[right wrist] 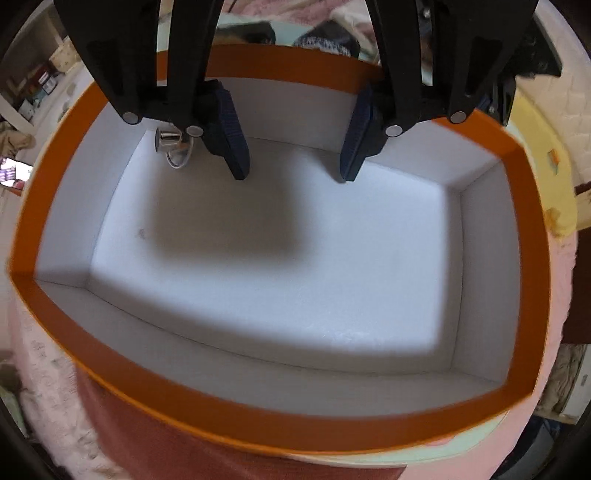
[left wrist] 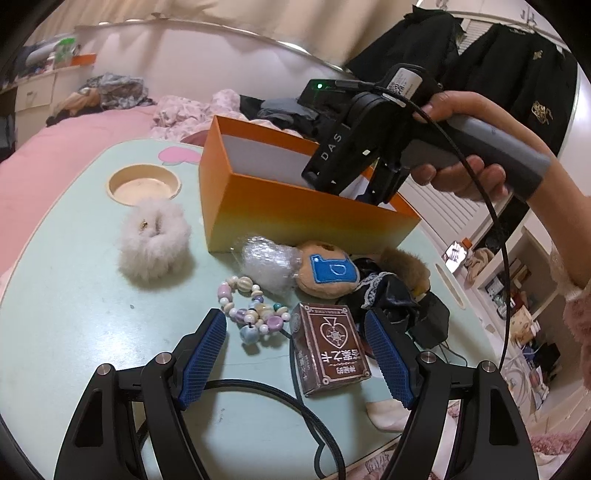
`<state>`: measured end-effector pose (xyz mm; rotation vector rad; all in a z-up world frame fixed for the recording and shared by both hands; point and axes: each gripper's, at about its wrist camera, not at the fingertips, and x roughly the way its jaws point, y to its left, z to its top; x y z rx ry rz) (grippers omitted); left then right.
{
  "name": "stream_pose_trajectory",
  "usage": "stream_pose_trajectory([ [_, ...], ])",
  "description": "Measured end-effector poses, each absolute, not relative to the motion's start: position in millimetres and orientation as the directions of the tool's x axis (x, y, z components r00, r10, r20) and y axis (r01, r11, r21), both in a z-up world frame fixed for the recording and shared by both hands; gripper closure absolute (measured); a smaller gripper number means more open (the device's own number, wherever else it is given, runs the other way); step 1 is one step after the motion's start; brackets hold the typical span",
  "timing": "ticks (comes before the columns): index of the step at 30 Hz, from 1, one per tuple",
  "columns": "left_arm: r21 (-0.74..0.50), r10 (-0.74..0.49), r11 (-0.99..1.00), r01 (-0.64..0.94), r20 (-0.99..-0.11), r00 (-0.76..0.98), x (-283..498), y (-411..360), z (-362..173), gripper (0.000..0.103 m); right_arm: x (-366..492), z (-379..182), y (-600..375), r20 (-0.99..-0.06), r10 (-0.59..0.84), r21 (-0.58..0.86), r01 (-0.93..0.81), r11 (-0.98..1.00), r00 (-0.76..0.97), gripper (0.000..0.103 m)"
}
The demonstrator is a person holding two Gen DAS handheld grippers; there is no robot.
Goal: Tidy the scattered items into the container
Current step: 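Close the right gripper on the small silver metal piece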
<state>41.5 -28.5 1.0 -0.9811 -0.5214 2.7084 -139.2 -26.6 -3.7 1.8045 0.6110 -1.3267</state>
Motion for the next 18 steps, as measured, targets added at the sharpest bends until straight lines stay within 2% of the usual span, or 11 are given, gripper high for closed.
stream_pose_trajectory([
  [11, -0.391, 0.315, -0.917, -0.082, -0.580, -0.752, 40.9, -25.9, 1.0, 0.026, -136.5, 18.8, -14.8, -0.953, -0.192, 0.301, 0.762, -0.573, 0.233, 0.087],
  [18, -0.386, 0.314, -0.919, -0.085, -0.582, -0.750, 40.9, -23.2, 1.3, 0.026, -151.0, 26.7, -12.2, -0.968, -0.179, 0.247, 0.773, -0.585, 0.174, 0.088],
])
